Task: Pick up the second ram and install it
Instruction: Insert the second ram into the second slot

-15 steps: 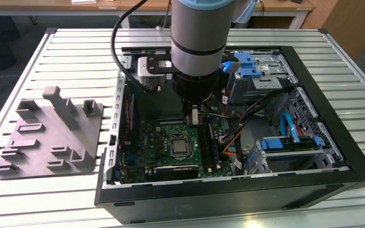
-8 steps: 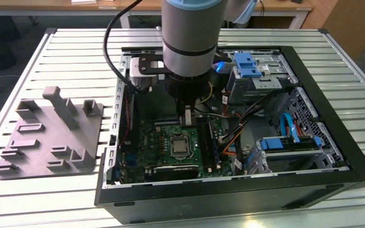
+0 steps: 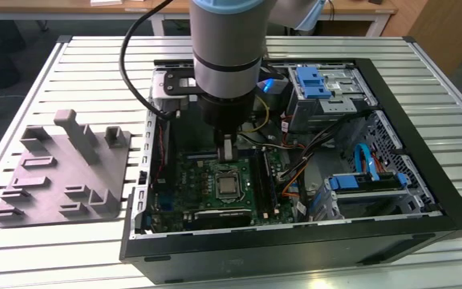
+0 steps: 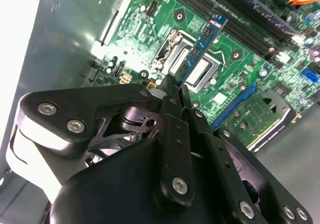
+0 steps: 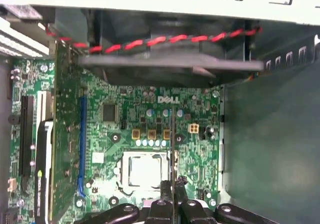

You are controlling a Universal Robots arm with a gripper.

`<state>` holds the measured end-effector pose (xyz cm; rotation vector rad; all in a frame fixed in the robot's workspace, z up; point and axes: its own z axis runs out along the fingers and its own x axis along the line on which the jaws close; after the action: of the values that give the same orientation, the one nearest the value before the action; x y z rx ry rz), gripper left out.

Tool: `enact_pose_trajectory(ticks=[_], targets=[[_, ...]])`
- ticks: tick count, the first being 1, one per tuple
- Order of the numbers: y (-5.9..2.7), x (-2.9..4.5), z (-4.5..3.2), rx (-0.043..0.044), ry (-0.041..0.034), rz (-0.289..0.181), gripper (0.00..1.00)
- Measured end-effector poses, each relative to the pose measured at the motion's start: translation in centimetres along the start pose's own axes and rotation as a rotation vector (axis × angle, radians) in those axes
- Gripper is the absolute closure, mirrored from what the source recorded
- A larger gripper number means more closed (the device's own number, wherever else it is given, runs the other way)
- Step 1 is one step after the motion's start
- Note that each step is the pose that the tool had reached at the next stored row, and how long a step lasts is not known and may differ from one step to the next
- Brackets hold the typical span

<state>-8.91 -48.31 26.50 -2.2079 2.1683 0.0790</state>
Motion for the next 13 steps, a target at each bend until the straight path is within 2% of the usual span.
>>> enact_pose_trajectory(ticks=[4,7,9,13], targets=[[0.80,-0.01,0.05,-0.0001,0.0000,0.000,0.86],[0.79,-0.01,0.05,0.0000,0.0000,0.000,0.86],[0.28,0.00,0.05,-0.0008,0.0001,0.000,0.86],[-1.43,0.04,0.17,-0.0033,-0.0001,0.000,0.86]])
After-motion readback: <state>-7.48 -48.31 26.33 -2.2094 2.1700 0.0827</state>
